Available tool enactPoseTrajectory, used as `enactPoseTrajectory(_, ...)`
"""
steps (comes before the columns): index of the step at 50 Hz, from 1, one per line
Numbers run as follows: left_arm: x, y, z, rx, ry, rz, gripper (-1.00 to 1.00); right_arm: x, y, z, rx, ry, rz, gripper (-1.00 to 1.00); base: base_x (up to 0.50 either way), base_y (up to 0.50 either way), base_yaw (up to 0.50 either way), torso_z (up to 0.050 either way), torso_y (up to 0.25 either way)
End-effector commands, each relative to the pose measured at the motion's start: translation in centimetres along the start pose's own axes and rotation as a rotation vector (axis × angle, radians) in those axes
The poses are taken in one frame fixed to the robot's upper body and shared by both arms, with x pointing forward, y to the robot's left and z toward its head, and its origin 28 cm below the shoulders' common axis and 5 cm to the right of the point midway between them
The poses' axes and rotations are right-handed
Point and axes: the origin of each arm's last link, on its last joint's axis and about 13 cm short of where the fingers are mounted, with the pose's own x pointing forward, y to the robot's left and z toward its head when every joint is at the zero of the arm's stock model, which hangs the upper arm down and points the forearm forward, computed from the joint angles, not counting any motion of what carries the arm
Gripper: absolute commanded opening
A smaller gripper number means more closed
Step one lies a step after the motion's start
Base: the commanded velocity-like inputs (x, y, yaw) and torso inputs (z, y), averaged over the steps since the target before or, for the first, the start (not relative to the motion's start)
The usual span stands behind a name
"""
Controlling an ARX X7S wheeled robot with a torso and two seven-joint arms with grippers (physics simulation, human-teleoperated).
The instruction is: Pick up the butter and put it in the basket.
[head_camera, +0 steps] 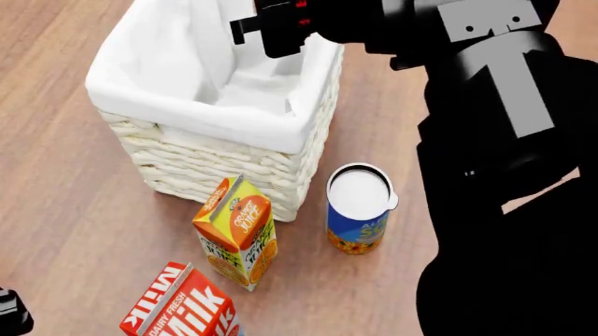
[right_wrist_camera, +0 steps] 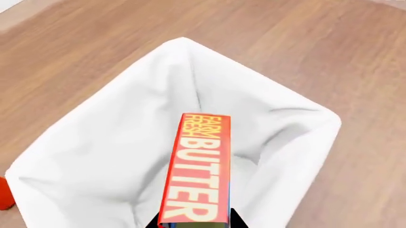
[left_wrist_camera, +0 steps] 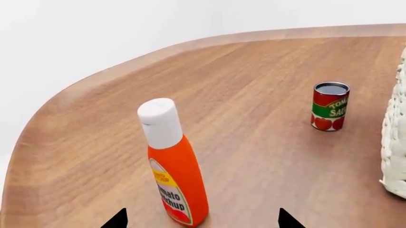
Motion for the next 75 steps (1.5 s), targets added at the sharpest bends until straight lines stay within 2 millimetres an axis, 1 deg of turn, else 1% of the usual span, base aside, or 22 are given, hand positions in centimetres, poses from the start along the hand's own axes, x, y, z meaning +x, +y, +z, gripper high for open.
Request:
enactPoseTrajectory(1, -0.1, -0.1, 0.3, -0.049, 0.054, -0.027, 1.00, 0.1, 1.9, 1.0, -0.012, -0.005, 0.135, -1.00, 0.00, 0.00, 0.00, 0.000, 0.010)
enactPoseTrajectory(10, -0.1, -0.1, 0.4, -0.049, 0.056, -0.024, 1.00, 0.5, 2.3, 0.6, -0.027, 0.026, 0.172, -1.00, 0.00, 0.00, 0.00, 0.001, 0.001)
enactPoseTrajectory(25, -0.3, -0.1, 0.5, -0.054, 0.054, -0.025, 1.00, 0.5, 3.0, 0.5, -0.058, 0.069, 0.244, -1.00, 0.00, 0.00, 0.00, 0.000, 0.001)
enactPoseTrajectory(31, -0.3, -0.1, 0.6, -0.060, 0.054, -0.023, 1.00, 0.6, 3.1, 0.7, -0.066, 0.055, 0.251, -1.00, 0.00, 0.00, 0.00, 0.002, 0.002)
enactPoseTrajectory(50, -0.6, -0.1, 0.9, -0.066, 0.052, -0.023, 1.00, 0.7, 3.0, 0.7, -0.066, 0.024, 0.259, -1.00, 0.00, 0.00, 0.00, 0.001, 0.001)
enactPoseTrajectory(52, -0.7, -0.1, 0.7, -0.066, 0.052, -0.023, 1.00, 0.8, 3.0, 0.7, -0.073, 0.023, 0.260, -1.00, 0.00, 0.00, 0.00, 0.000, 0.000)
enactPoseTrajectory(54, -0.7, 0.0, 0.9, -0.066, 0.051, -0.024, 1.00, 0.8, 3.0, 0.7, -0.070, 0.017, 0.261, -1.00, 0.00, 0.00, 0.00, 0.000, 0.005)
enactPoseTrajectory(58, -0.7, 0.0, 1.0, -0.068, 0.052, -0.023, 1.00, 1.1, 2.7, 0.1, -0.043, 0.031, 0.246, -1.00, 0.00, 0.00, 0.00, 0.000, 0.000)
enactPoseTrajectory(75, -0.9, 0.0, 1.2, -0.072, 0.051, -0.020, 1.00, 1.2, 2.6, -0.5, -0.013, 0.066, 0.234, -1.00, 0.00, 0.00, 0.00, 0.001, 0.001)
